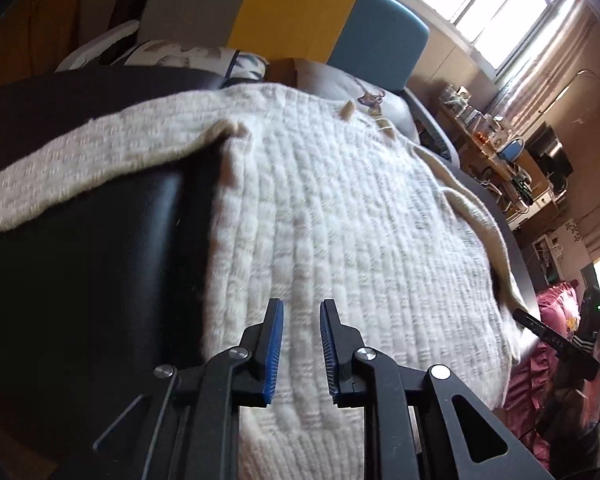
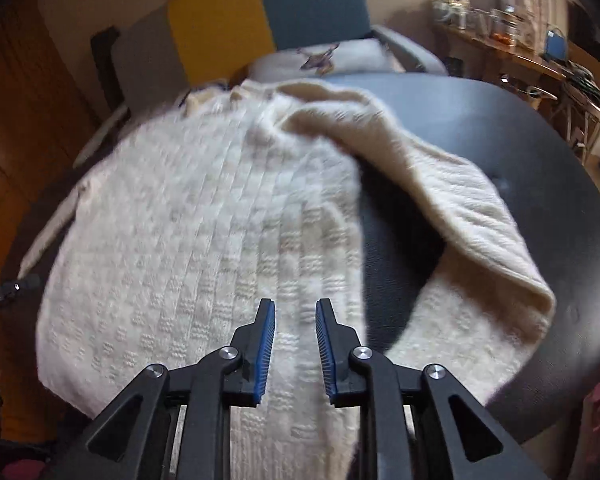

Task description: Fold clothes

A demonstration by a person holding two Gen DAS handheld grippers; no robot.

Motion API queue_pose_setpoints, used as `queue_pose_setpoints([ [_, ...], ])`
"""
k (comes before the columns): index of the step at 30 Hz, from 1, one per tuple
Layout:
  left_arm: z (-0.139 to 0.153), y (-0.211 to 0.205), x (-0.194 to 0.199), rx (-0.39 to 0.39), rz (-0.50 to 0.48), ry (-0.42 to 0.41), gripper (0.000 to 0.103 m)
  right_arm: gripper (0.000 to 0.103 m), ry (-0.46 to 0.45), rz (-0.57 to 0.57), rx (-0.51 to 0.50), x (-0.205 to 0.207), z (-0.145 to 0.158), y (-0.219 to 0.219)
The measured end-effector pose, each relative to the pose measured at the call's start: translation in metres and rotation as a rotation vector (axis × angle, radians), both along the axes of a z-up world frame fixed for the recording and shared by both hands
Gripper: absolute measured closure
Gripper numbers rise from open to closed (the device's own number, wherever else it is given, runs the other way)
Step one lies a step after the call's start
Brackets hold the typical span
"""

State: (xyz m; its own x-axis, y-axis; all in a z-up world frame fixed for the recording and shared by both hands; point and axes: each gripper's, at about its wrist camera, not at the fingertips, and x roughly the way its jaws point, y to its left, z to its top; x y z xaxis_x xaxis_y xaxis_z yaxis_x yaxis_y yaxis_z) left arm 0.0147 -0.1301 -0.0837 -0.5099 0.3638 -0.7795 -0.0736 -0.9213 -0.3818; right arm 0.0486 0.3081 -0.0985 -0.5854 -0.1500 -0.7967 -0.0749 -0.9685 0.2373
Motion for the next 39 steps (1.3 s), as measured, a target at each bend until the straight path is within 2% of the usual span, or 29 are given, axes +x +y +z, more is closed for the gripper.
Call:
queue_pose_setpoints([
  [2,0.005,0.014,-0.012,0.015,-0.030,0.014,0.078,0.082,0.049,-0.139,-0.021,0.021,0.012,0.035],
  [6,-0.002,0.053,-0.033,0.033,-0.115,-0.013,0.076,0.079,-0.047,-0.304,-0.034,0.052,0.000,0.096],
  [8,-0.009,0.076,-0.039,0.030,-0.165,-0.034,0.075,0.079,-0.084,-0.342,-0.157,0.067,-0.014,0.115],
  [10,-0.015,0.097,-0.043,0.024,-0.212,-0.051,0.075,0.079,-0.084,-0.391,-0.215,0.075,-0.024,0.121],
  [13,-0.023,0.125,-0.041,0.015,-0.283,-0.070,0.073,0.079,-0.058,-0.411,-0.352,0.078,-0.040,0.126],
  [17,-0.034,0.142,-0.035,-0.013,-0.332,-0.098,0.068,0.079,-0.019,-0.443,-0.424,0.068,-0.050,0.129],
  [21,-0.047,0.140,-0.032,-0.004,-0.322,-0.142,0.065,0.076,0.004,-0.436,-0.484,0.058,-0.057,0.128],
  [26,-0.049,0.136,-0.031,0.015,-0.314,-0.145,0.065,0.075,0.051,-0.444,-0.570,0.058,-0.068,0.124],
  [27,-0.049,0.136,-0.030,0.017,-0.316,-0.144,0.064,0.075,0.057,-0.445,-0.569,0.058,-0.070,0.123],
  [29,-0.049,0.135,-0.030,0.019,-0.317,-0.144,0.063,0.078,0.043,-0.402,-0.479,0.053,-0.064,0.115],
  [32,-0.049,0.136,-0.029,0.023,-0.319,-0.144,0.060,0.095,0.001,-0.369,-0.327,0.043,-0.057,0.103],
  [36,-0.048,0.136,-0.029,0.023,-0.321,-0.146,0.059,0.097,0.005,-0.325,-0.193,0.030,-0.038,0.093],
  [39,-0.047,0.136,-0.030,0.017,-0.327,-0.144,0.059,0.097,0.073,-0.307,-0.114,0.026,-0.001,0.105],
])
